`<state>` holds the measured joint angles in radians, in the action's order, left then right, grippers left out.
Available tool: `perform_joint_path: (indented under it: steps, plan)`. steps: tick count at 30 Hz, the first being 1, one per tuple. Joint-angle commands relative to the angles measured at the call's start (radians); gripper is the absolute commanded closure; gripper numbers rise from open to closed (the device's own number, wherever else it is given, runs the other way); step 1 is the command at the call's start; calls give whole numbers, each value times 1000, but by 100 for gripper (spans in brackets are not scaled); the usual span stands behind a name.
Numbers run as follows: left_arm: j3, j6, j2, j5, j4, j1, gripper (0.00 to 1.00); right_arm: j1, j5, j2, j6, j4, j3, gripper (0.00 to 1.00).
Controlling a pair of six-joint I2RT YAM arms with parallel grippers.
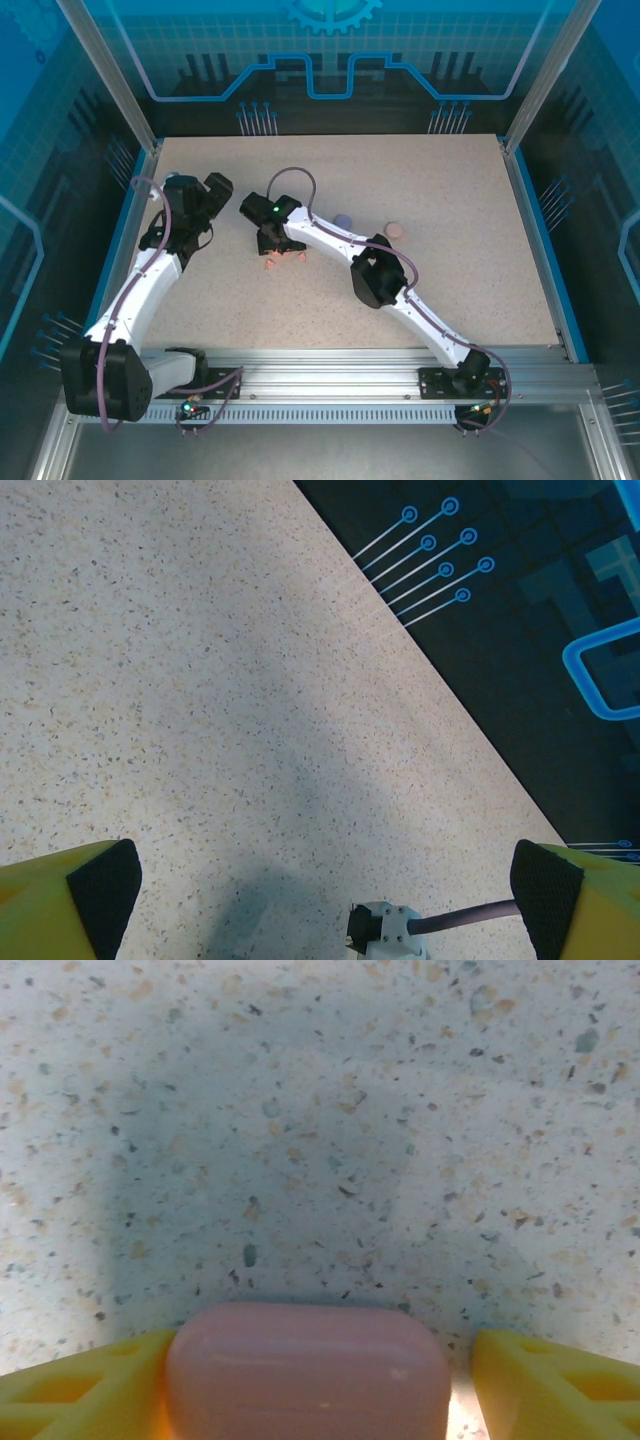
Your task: Insert wireless bluetooth earbuds into charging case
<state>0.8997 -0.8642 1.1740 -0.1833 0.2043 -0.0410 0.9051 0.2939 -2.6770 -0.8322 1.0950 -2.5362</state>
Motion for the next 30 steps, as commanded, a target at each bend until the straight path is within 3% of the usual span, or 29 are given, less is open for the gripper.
perform_joint_path:
  steps: [1,11,16,23,30]
  plan:
    - [-20,-21,-13,26,-23,16,1,22,19,-36,-27,25,-43,26]
    - [-47,-35,-22,39,-41,29,1,21,-13,-63,-48,12,-48,34]
    - [-45,-22,-22,47,-51,31,1,15,-43,-53,-50,3,-56,48]
    - [-51,-3,-25,99,-103,32,1,-16,-59,75,-55,-53,-29,56]
    - [-68,42,-27,232,-170,32,1,-78,-48,257,-94,-80,101,56]
